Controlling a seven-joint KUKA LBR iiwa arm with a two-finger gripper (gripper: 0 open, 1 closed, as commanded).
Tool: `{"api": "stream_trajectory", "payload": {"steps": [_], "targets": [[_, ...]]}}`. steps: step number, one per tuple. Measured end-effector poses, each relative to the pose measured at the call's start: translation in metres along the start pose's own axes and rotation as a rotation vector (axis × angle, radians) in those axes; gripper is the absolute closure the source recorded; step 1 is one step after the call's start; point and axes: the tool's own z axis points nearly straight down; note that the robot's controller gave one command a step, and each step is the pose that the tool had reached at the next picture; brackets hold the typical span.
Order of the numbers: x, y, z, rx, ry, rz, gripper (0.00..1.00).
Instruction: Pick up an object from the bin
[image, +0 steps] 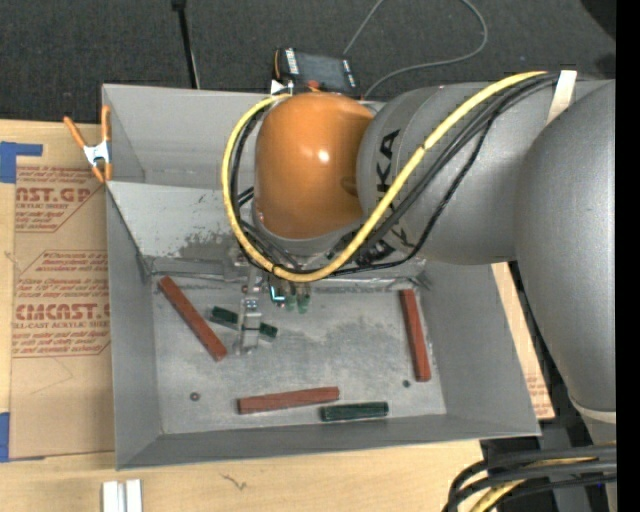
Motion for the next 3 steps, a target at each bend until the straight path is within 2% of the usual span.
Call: {"api": "stream_trajectory", "payload": {"steps": [1, 2, 3], "targets": [[-0.02, -0.078, 0.138, 0.003, -0.002, -0.069, 0.0], [-0.022, -0.074, 0.132, -0.001, -0.009, -0.072, 1.0], [-0.025, -0.092, -0.013, -0.001, -0.017, -0.042, 1.0]]}}
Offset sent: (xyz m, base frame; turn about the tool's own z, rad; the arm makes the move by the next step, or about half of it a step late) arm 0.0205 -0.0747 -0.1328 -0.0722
